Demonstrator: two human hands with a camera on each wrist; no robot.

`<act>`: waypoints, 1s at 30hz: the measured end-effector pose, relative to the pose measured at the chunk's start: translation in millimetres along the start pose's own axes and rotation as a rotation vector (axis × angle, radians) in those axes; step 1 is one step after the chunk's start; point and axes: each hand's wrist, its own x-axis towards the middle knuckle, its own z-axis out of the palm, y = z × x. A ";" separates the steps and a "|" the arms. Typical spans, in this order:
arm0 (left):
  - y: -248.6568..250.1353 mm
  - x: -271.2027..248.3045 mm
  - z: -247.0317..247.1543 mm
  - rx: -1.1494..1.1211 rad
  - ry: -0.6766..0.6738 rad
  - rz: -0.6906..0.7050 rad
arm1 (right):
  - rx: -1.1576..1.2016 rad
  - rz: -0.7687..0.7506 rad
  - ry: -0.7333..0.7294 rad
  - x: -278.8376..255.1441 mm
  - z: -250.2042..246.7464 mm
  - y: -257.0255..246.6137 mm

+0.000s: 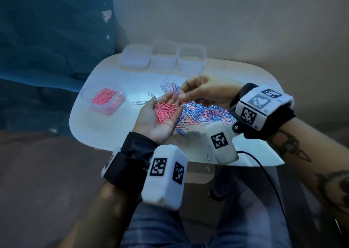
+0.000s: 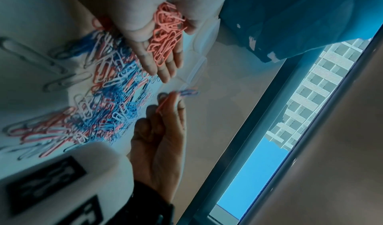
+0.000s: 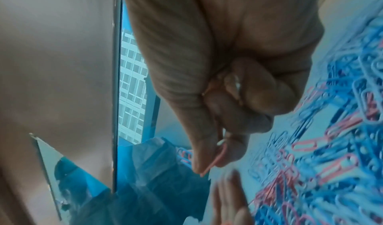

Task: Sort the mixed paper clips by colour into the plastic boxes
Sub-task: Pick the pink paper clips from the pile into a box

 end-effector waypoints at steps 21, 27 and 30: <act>-3.1 4.6 3.8 -0.253 0.006 0.050 | -0.025 -0.051 0.491 -4.7 1.3 -13.6; 14.5 10.2 -11.2 -0.266 0.072 0.051 | -0.749 0.184 0.387 -0.3 -25.1 10.5; 16.9 9.7 -15.4 -0.215 0.043 0.008 | -0.721 0.094 0.376 -12.7 -8.8 9.8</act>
